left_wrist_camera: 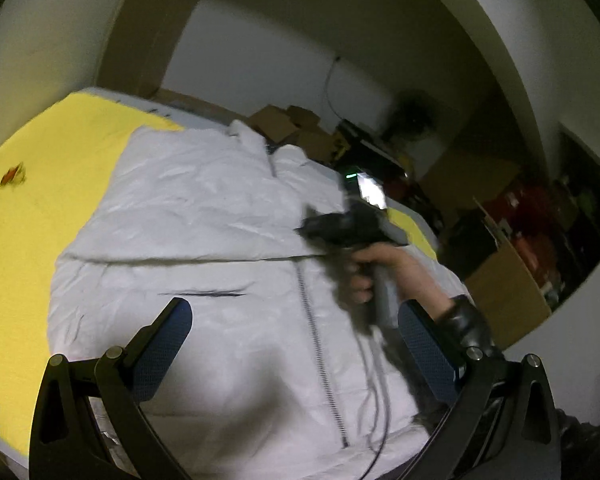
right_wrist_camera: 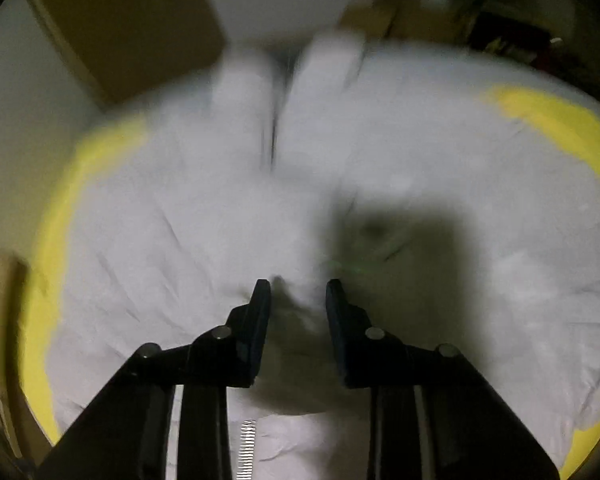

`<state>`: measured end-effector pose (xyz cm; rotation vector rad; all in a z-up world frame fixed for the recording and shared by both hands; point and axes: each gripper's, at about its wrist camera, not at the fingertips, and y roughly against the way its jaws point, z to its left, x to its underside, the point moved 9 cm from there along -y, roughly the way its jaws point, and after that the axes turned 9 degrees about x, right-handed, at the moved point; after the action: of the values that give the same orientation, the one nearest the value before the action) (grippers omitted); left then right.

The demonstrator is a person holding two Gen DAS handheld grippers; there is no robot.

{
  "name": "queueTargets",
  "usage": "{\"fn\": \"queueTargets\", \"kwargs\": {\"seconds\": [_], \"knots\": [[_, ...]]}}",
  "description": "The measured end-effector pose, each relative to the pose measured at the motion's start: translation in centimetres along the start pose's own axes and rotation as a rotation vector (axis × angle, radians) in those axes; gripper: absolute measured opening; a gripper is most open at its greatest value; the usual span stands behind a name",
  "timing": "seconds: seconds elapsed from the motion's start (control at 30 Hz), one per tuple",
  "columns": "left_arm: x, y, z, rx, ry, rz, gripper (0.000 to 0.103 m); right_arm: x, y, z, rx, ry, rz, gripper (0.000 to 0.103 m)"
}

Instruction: Fold large clothes

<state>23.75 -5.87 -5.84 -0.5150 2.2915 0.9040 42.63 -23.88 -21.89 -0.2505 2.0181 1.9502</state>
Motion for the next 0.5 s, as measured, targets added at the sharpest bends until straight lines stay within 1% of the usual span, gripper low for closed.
{"fn": "queueTargets", "kwargs": {"seconds": [0.03, 0.07, 0.1, 0.13, 0.17, 0.2, 0.23, 0.27, 0.3, 0.33, 0.37, 0.43, 0.5], "knots": [[-0.1, -0.3, -0.6, -0.001, -0.009, 0.012, 0.103, 0.0, 0.5, 0.2, 0.014, 0.026, -0.045, 0.026], [-0.2, -1.0, -1.2, -0.002, -0.018, 0.036, 0.103, 0.2, 1.5, 0.2, 0.006, 0.037, -0.061, 0.027], [-0.4, -1.3, -1.5, -0.002, -0.018, 0.049, 0.103, 0.4, 3.4, -0.5, -0.046, 0.000, -0.091, 0.029], [-0.6, -1.9, -1.9, 0.005, -0.010, 0.072, 0.103, 0.5, 4.8, -1.2, -0.081, -0.034, -0.120, 0.034], [-1.0, -3.0, -2.5, 0.031, 0.008, 0.105, 0.103, 0.8, 6.8, -2.4, -0.125, -0.076, -0.165, 0.045], [-1.4, -3.9, -3.1, 0.056, 0.032, 0.131, 0.103, 1.3, 9.4, -4.9, -0.161, -0.136, -0.228, 0.054], [-1.8, -5.0, -3.7, 0.081, 0.072, 0.156, 0.103, 1.7, 10.8, -7.1, -0.166, -0.184, -0.267, 0.075], [-2.4, -6.4, -4.4, 0.108, 0.140, 0.178, 0.103, 2.5, 12.5, -10.5, -0.157, -0.265, -0.318, 0.084], [-3.1, -8.2, -5.3, 0.145, 0.208, 0.193, 0.103, 3.5, 13.6, -13.8, -0.139, -0.332, -0.341, 0.084], [-3.9, -9.9, -6.5, 0.187, 0.235, 0.198, 0.103, 4.6, 14.3, -16.5, -0.126, -0.378, -0.346, 0.084], [-4.4, -11.4, -7.5, 0.207, 0.234, 0.208, 0.103, 6.0, 15.0, -19.9, -0.119, -0.444, -0.352, 0.083], [-5.5, -15.4, -9.5, 0.208, 0.201, 0.236, 0.103, 8.3, 16.1, -25.5, -0.108, -0.548, -0.378, 0.083], [-5.7, -20.9, -11.3, 0.175, 0.143, 0.296, 0.103, 10.7, 17.3, -31.9, -0.081, -0.652, -0.409, 0.083]]}}
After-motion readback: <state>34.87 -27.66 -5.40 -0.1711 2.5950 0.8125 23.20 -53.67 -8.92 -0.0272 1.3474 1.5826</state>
